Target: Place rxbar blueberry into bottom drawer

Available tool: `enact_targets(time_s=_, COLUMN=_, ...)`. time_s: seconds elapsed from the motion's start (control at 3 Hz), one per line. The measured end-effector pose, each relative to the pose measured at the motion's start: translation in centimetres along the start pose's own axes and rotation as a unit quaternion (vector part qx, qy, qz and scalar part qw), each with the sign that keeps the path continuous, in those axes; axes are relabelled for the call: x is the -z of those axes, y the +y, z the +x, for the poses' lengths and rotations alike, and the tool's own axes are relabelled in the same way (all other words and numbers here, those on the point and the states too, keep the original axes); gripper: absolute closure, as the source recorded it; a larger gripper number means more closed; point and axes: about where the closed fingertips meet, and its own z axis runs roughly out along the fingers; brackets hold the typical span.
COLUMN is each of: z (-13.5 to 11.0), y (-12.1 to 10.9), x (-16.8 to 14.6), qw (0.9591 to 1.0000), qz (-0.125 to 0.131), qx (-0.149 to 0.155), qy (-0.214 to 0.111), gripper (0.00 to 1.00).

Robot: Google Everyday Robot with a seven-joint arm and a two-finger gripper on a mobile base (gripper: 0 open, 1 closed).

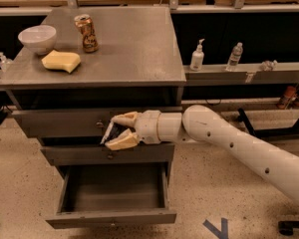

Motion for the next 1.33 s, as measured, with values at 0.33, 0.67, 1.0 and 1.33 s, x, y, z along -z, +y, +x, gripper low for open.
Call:
enact_targets(time_s=0.33, z=3.0, y=-1.0, x=-0.7, qw=0.9998, qz=-0.001, qx=-0.021, qy=0.005, gripper=1.00)
enact_targets(time_s=0.67, z=11.8, y=-2.6, x=-1.3, qw=0.9967, qz=0.048, qx=-0.062, qy=-0.023, gripper=1.00)
enact_targets(time_s=1.0, z=18.6, y=-2.6, x=-2.0, qw=0.9945, qz=0.054, qx=-0.075, qy=-0.049, gripper=1.00)
enact_targets(time_s=1.33, z=25.5, y=-2.0, x=-4.2, qw=0.9906, qz=0.015, qx=-0.118, qy=-0.067, gripper=1.00)
